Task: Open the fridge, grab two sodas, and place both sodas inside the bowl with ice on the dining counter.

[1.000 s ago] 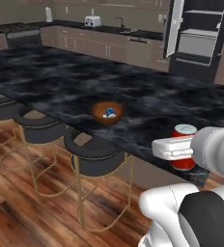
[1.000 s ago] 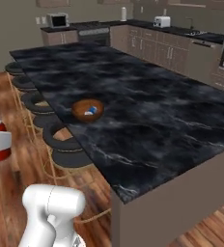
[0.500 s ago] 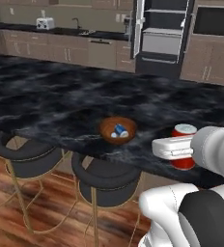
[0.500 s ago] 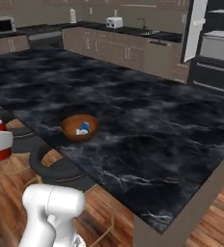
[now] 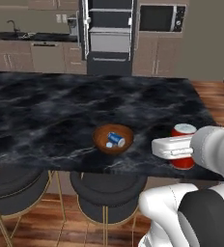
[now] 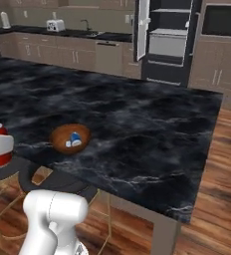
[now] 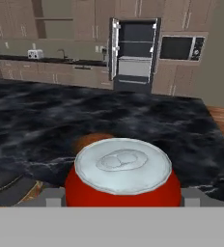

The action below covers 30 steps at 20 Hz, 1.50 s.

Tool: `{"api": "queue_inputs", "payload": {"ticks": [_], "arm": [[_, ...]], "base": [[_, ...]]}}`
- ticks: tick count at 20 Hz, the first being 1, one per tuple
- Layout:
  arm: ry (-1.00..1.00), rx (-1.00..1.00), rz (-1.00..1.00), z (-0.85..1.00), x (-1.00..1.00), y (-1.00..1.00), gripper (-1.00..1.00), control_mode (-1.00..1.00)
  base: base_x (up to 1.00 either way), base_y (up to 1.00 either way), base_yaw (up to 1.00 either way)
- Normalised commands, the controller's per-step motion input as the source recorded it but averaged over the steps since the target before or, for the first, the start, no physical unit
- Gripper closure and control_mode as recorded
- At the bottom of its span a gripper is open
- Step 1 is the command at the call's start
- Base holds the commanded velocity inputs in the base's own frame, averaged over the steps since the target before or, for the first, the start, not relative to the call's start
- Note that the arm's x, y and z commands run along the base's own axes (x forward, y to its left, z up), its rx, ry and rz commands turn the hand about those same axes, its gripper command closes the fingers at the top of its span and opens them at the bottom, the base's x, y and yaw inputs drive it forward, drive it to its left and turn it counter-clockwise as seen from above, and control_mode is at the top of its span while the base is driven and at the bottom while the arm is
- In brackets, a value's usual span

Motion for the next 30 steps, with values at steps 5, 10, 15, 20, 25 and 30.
{"api": "queue_inputs", "payload": {"ticks": [5,10,15,20,25,30], "arm": [[0.00,0.00,0.00,0.00,0.00,0.00,1.00,1.00],[0.04,0.00,-0.10,-0.12,0.40,0.25,1.00,-1.00],[0.23,0.05,-0.01,-0.36,1.00,0.12,1.00,-1.00],[0.34,0.03,0.18,-0.44,1.00,-0.01,1.00,-1.00],[0.26,0.00,0.13,-0.43,1.00,0.04,1.00,-1.00],[0.29,-0.02,0.08,-0.33,1.00,0.30,1.00,-1.00]], "base": [[0.38,0.63,-0.52],[0.41,0.45,-0.27],[0.00,0.00,0.00],[0.00,0.00,0.00],[0.00,0.00,0.00],[0.00,0.00,0.00]]}}
